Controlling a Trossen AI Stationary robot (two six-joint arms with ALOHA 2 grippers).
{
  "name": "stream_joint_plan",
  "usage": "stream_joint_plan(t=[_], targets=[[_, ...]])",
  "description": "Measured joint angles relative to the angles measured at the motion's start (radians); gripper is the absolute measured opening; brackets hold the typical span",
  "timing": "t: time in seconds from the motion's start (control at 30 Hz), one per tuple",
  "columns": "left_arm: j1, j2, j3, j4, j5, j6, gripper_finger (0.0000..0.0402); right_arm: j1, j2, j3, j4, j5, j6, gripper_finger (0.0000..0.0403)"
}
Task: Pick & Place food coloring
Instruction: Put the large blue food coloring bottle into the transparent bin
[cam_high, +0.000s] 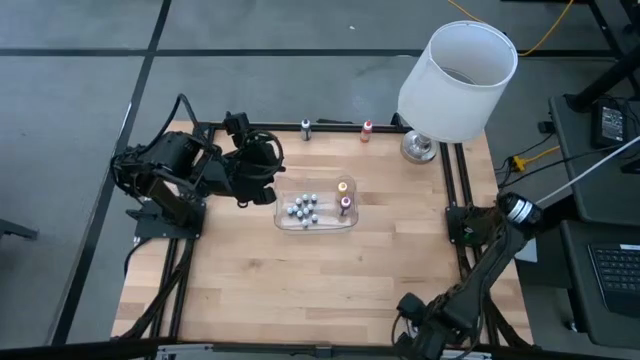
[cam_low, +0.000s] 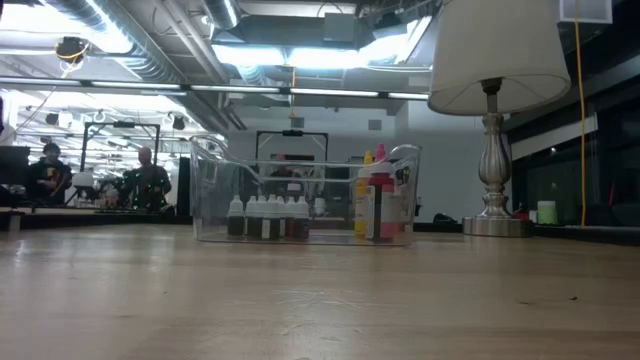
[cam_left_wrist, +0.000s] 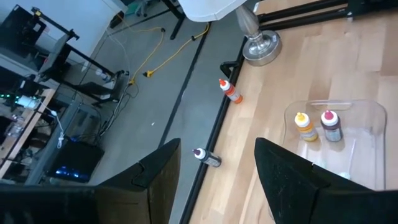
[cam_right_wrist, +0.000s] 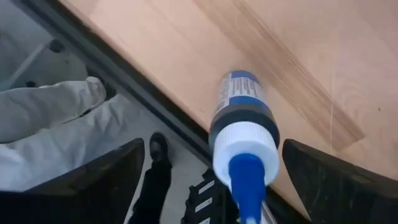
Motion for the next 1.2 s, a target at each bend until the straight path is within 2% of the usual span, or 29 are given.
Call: stream_joint_plan(t=[0.2,0.33,0.47,0.9,1.13,1.2], targets=[[0.025,0.0,0.0,0.0,0.006,0.002,0.02,0.0,0.039,0.0,-0.025,-0.01,0.002,0.0366],[0.039,0.0,0.0,0.0,0.049,0.002,0.02,-0.001,0.04,0.0,-0.05,-0.007,0.002,0.034],[0.047,0.0,0.0,0.0,0.08,0.001,0.02,-0.002,0.04,0.0,-0.058,-0.007,-0.001,0.0302],[0.047,0.0,0.0,0.0,0.08,0.002,0.02,-0.005,0.04,0.0,-0.065,0.003,0.001,0.0152],[0.047,0.0,0.0,0.0,0.08,0.004,0.02,-0.036,0.039,0.004,-0.063,-0.004,-0.006,0.015],[0.047,0.0,0.0,0.0,0.08,0.01,0.02,-0.051,0.039,0.022,-0.084,-0.004,-0.051,0.0154]])
